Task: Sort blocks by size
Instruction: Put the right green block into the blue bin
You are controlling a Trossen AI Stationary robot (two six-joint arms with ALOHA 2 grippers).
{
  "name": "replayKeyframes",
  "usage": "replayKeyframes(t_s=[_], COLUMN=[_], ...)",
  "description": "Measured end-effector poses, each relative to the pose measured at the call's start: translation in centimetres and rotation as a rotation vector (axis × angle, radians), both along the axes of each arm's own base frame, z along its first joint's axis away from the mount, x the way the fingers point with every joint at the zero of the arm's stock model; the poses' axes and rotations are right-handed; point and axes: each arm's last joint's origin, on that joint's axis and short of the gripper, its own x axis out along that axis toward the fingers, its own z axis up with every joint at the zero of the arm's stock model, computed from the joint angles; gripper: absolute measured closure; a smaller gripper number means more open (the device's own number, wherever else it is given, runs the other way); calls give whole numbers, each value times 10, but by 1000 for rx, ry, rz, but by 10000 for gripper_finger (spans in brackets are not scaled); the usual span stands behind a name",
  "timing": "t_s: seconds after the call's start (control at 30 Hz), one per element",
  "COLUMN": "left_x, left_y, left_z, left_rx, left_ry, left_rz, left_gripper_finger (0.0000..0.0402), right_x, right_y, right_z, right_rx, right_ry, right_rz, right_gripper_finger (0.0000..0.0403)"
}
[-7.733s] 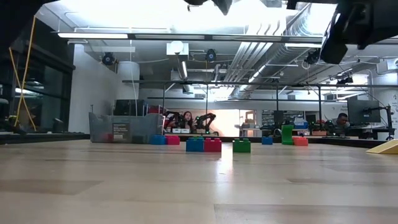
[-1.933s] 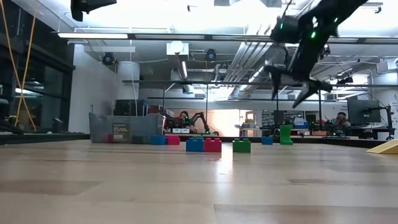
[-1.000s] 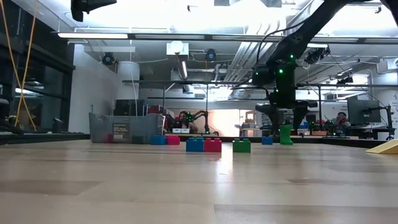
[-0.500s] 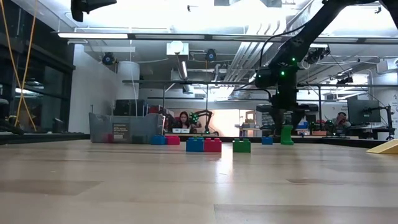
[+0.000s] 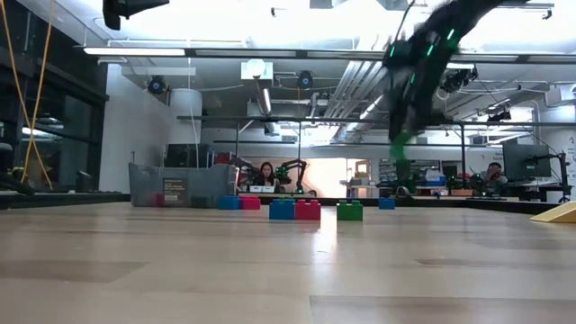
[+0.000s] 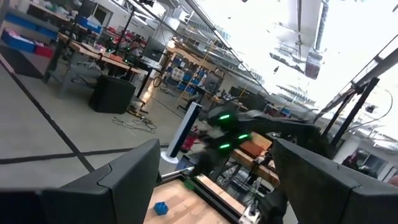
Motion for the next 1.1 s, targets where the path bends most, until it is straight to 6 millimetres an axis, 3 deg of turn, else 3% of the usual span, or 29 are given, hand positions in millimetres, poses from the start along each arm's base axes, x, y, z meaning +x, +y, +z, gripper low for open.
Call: replayKeyframes(t_s=[0.13,0.3,0.47,0.6,0.8,1.1], left_x=[0,1,4,6,9,9], left_y=[0,0,0,-1,-1,-1], left_z=[0,-1,-2,-5,-9,-9], left_rx=[27,41,57,61,66,66], left_ry=[23,40,63,91,135,133], left_rz=[5,8,11,10,8,7], left_gripper_finger=[106,106,106,106,106,106], right_x=[-3,-8,-10,-6,10,34], right_y=[67,163,248,303,354,377], right_z=[42,68,73,63,30,-23], right_rx=[66,265,511,646,708,771], right_ry=[-158,-228,-189,-73,138,416], right_rz=[230,442,533,567,609,705], right_gripper_finger=[274,274,273,273,272,246])
